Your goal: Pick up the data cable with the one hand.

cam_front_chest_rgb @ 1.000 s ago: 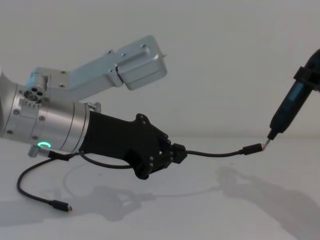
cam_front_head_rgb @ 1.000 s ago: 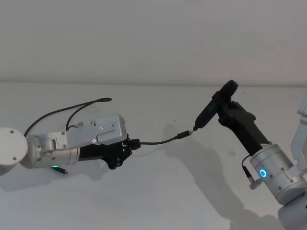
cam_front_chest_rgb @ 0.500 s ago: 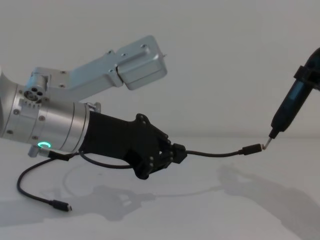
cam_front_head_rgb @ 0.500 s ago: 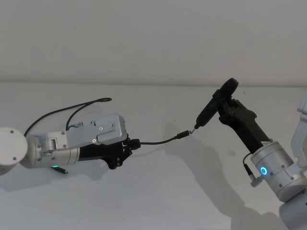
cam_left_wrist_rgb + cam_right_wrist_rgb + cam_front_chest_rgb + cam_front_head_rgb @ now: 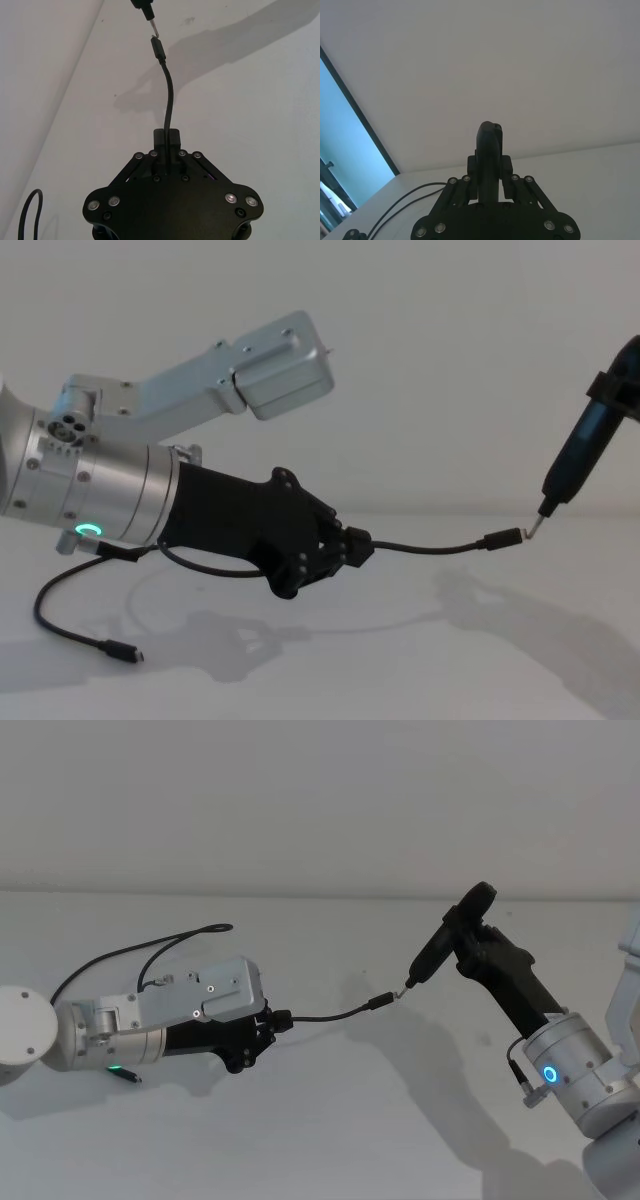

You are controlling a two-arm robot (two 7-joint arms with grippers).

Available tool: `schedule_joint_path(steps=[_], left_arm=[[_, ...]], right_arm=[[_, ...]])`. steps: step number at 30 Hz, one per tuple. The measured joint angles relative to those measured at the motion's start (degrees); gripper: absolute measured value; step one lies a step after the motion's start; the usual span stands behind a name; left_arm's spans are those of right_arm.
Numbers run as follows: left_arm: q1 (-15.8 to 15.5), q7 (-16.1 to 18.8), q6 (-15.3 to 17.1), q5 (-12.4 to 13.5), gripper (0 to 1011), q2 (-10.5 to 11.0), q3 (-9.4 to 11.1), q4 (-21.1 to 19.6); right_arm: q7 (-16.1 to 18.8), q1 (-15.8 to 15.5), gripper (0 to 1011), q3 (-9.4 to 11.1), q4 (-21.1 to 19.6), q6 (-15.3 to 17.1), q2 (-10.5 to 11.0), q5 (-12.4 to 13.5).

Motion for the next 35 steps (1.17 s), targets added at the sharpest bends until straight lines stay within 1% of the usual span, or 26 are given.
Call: schedule_joint_path(steps=[35], left_arm=[[0.0,0.0,0.0,0.0,44,0.0,0.0,0.0]], right_arm=[[-0.1,0.2,275,-0.3,0.2,-0.1,0.3,0.3]])
